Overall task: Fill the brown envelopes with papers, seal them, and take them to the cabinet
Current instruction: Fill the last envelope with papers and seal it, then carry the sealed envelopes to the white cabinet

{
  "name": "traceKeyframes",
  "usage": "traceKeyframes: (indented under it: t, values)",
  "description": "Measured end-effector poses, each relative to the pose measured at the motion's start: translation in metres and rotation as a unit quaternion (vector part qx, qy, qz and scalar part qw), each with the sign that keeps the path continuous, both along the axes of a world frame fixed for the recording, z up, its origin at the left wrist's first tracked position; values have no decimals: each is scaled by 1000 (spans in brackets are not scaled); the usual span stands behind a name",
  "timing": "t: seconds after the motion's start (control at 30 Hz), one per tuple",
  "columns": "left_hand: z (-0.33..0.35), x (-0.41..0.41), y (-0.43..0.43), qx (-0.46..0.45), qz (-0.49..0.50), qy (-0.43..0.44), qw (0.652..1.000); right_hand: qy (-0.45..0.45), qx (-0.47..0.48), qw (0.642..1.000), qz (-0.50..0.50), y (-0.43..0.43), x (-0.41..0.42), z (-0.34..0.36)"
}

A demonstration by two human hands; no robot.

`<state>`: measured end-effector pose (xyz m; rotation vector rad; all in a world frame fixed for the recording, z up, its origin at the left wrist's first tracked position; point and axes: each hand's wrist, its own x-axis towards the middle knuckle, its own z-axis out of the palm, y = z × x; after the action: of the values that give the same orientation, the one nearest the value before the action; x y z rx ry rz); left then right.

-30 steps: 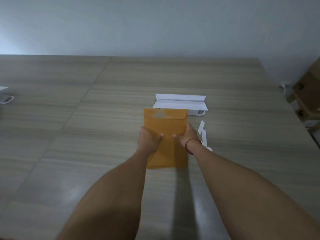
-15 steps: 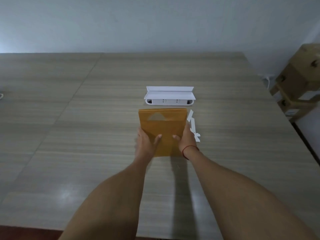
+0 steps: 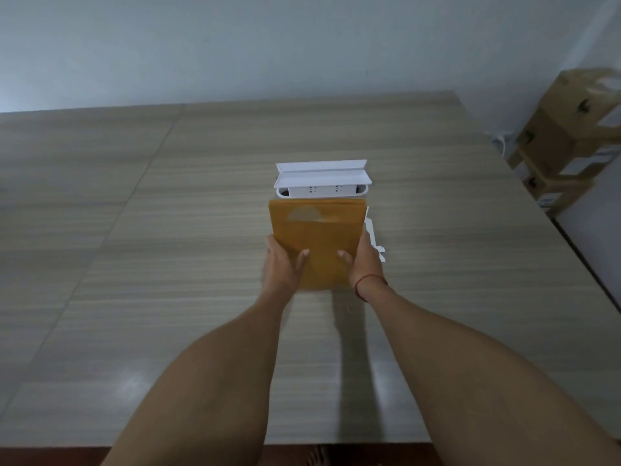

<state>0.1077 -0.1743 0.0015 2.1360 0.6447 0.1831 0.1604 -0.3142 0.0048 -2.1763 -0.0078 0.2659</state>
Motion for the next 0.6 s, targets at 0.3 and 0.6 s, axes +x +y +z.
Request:
traceKeyframes:
  t: [0.3, 0.6]
  values:
    - [83, 62, -89, -18, -183, 42, 982, 17, 56, 979, -196, -90, 12, 60]
    - [140, 67, -364, -6, -433, 113, 894, 2, 20, 891, -453, -345, -52, 110]
